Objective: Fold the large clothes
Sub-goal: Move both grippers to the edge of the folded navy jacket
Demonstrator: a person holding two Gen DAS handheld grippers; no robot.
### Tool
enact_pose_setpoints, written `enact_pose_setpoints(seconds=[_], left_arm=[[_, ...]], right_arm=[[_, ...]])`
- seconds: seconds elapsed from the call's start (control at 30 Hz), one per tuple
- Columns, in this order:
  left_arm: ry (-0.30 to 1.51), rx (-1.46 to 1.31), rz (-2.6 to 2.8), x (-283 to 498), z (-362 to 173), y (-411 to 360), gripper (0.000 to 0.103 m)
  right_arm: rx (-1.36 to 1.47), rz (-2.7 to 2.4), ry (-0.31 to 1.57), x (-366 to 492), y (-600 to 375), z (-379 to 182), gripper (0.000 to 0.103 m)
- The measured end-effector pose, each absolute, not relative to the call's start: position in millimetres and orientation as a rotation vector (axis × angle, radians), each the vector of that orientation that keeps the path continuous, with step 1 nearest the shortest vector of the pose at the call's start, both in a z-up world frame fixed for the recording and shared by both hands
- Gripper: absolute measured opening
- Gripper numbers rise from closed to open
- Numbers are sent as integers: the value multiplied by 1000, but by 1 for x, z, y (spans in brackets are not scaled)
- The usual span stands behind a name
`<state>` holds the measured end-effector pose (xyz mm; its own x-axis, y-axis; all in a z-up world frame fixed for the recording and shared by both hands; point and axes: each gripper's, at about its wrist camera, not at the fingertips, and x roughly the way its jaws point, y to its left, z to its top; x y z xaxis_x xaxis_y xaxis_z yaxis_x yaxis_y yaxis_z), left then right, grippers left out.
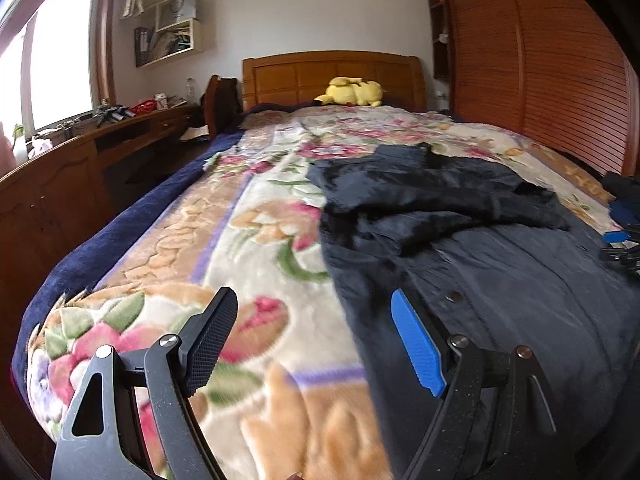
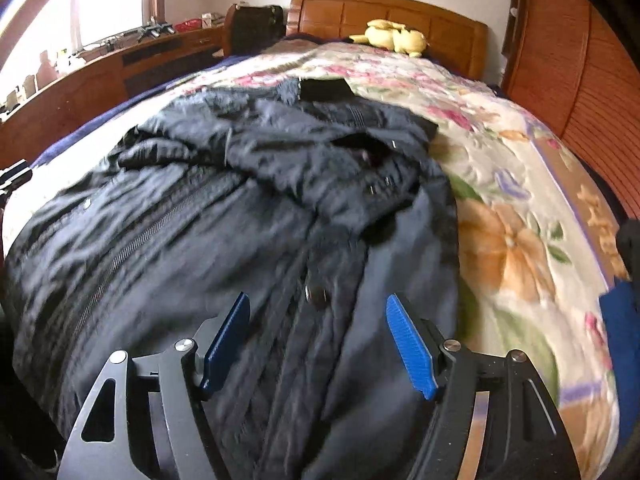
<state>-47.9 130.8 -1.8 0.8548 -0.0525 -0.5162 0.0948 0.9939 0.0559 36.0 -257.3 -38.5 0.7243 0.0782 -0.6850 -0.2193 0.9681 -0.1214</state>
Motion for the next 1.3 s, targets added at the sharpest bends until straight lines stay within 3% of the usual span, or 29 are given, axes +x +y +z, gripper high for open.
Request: enact_pose_setpoints(seconds=[0.77, 1.03, 1.3], left_arm=[[721, 49, -149, -106, -38, 107, 80], [740, 31, -167, -115, -41, 109, 58], [765, 22, -183, -119, -45, 110, 57]], right_arm=[[-163, 157, 750, 6, -271, -57, 74], [-208, 110, 726, -47, -285, -40, 74], [-195, 81, 751, -86, -301, -35, 74]])
